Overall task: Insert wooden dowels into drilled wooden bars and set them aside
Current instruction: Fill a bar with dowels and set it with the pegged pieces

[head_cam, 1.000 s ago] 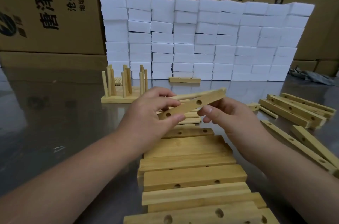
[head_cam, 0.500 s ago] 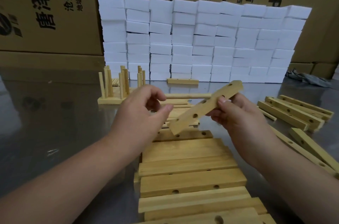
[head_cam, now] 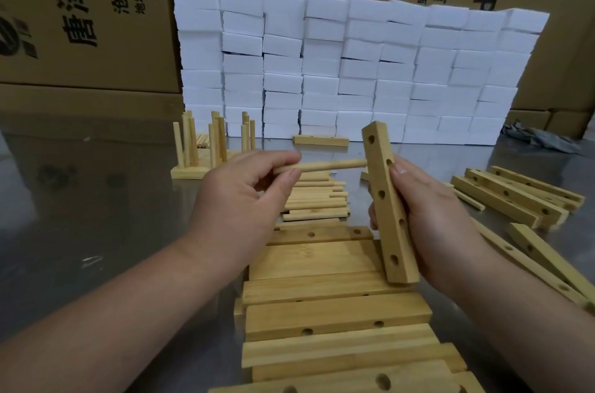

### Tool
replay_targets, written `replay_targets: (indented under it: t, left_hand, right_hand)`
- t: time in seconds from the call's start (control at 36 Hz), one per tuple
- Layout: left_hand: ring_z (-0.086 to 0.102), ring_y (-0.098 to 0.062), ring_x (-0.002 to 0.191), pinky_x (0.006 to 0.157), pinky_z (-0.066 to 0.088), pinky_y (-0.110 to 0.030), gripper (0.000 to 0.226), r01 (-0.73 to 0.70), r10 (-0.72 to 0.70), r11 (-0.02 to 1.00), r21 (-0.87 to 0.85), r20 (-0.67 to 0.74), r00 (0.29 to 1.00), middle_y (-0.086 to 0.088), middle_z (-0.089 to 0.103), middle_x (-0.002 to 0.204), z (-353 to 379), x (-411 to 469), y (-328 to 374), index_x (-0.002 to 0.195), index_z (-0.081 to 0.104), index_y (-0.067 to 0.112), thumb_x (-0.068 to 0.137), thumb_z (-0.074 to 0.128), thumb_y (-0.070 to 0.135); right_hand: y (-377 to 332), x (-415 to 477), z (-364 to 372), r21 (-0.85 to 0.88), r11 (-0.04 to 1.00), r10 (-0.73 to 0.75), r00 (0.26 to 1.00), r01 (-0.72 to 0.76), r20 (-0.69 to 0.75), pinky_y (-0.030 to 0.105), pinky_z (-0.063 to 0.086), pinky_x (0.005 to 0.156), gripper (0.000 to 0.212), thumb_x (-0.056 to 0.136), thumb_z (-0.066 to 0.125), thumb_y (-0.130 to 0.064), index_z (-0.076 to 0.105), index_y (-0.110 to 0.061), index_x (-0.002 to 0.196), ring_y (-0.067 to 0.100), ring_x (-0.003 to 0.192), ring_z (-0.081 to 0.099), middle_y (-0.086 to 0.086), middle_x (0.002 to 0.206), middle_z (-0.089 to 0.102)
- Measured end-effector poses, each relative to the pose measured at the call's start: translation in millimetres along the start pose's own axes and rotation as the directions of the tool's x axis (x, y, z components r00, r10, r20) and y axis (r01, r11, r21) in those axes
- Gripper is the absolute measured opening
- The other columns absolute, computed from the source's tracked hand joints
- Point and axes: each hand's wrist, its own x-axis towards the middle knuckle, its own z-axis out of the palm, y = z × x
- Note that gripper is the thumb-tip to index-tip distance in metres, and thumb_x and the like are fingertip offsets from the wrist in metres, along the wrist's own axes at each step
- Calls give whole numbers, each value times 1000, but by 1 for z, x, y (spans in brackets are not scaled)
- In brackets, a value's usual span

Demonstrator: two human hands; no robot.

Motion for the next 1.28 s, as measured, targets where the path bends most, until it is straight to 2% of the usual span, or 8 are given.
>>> replay_targets:
  t: [0.06,0.22,0.33,0.5,0.75,1.06,1.17,1.28]
  left_hand:
    - [54,15,87,73,40,0,31,-1,1,1000,10,-28,1000,26,57,86,0,0,0,94,55,45,84,62,16]
    - [57,12,85,74,44,-4,31,-14,14,1000,7,-73,997,28,58,85,-2,1,-1,91,55,48,85,61,19]
    - [58,8,78,68,44,-5,29,3,-6,1000,-26,-92,996,29,61,74,-3,2,-3,90,56,48,85,60,20]
    - [58,4,81,68,43,-4,29,-34,35,999,27,-34,999,19,60,78,-2,1,-5,92,59,41,84,63,14]
    - [56,-3,85,73,40,-4,21,-101,92,966,240,47,995,20,58,83,-4,3,-10,105,68,17,87,59,18]
    - [53,-5,74,61,40,-16,31,-190,145,929,317,159,976,10,54,80,-9,7,-9,109,66,10,90,45,23]
    - [54,-3,82,66,37,-11,34,-146,101,942,303,161,982,11,58,83,-6,6,-9,105,67,14,90,41,30]
    - [52,2,75,59,35,-9,25,-41,4,970,239,154,988,15,54,72,-3,6,-11,91,63,28,92,39,36]
  right_hand:
    - [-1,-1,0,-27,1000,15,1000,-15,11,24,40,69,32,98,39,-35,62,-30,120,-5,64,59,-20,70,64]
    - [-6,-4,1,16,1000,-6,1000,6,-1,13,46,52,28,95,44,-29,64,-43,109,-3,59,62,-13,72,70]
    - [-9,-6,2,-11,1000,-17,1000,17,-7,14,47,52,30,95,44,-26,61,-45,113,-1,58,62,-6,72,71]
    - [-12,-7,1,13,1000,0,1000,0,-18,13,46,51,30,94,46,-25,62,-44,111,-2,58,62,-10,75,71]
    - [-16,-10,1,-33,999,12,1000,-11,24,22,45,61,38,92,46,-16,60,-45,113,0,61,62,-4,73,70]
    - [-22,-14,5,-135,990,-24,996,35,81,24,42,70,41,92,47,-14,59,-51,105,1,59,53,-3,73,68]
    - [-23,-16,6,-139,990,-4,997,15,75,25,39,79,42,89,50,-13,69,-49,79,-8,62,56,-5,68,68]
    - [-23,-16,8,-116,993,-19,997,27,73,12,43,57,35,90,50,-12,63,-44,95,9,59,48,-3,63,64]
